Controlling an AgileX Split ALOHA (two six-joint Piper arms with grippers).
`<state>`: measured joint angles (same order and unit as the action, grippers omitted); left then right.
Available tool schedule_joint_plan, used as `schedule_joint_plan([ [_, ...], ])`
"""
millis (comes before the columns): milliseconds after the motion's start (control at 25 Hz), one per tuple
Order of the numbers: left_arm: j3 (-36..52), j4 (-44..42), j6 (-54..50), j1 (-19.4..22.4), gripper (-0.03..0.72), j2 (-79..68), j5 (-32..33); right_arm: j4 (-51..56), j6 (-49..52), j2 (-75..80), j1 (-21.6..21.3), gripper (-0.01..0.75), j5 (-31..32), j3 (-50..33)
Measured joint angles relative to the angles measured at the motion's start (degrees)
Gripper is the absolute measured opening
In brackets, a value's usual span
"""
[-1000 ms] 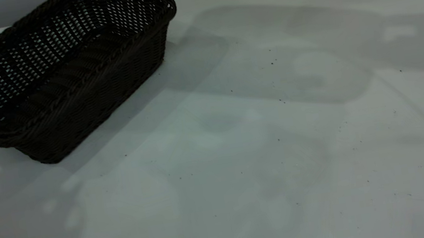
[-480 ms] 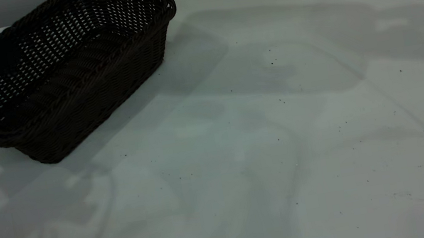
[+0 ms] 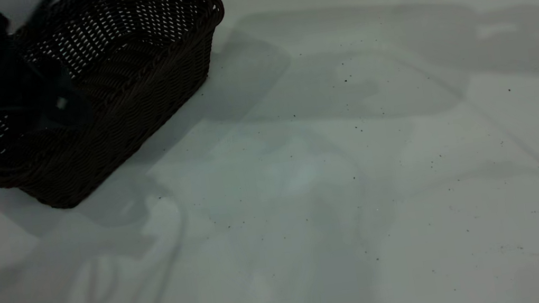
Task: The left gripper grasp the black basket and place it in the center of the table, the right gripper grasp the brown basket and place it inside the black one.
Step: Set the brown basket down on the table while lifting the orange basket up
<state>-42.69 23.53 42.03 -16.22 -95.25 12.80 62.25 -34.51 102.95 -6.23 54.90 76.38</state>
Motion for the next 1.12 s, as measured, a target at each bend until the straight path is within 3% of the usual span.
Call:
schedule_joint_plan([
  [320,-0.1,0.0,0.0,0.0,0.485,-4.6,-5.8,0.1,-0.6,0.0,0.0,0.1,-0.3,0.0],
  [680,-0.2,0.0,0.2,0.0,0.442,-6.9,-7.5,0.2,-0.7,0.0,0.0,0.1,-0.4,0.0],
  [1000,-2.8,-0.1,0.2,-1.2,0.336,-10.2,-8.9,0.2,-0.8,0.0,0.0,0.1,-0.3,0.0],
  [1120,-2.9,-0.1,0.2,-2.8,0.256,-10.3,-11.3,0.2,-0.8,0.0,0.0,0.1,-0.3,0.0],
])
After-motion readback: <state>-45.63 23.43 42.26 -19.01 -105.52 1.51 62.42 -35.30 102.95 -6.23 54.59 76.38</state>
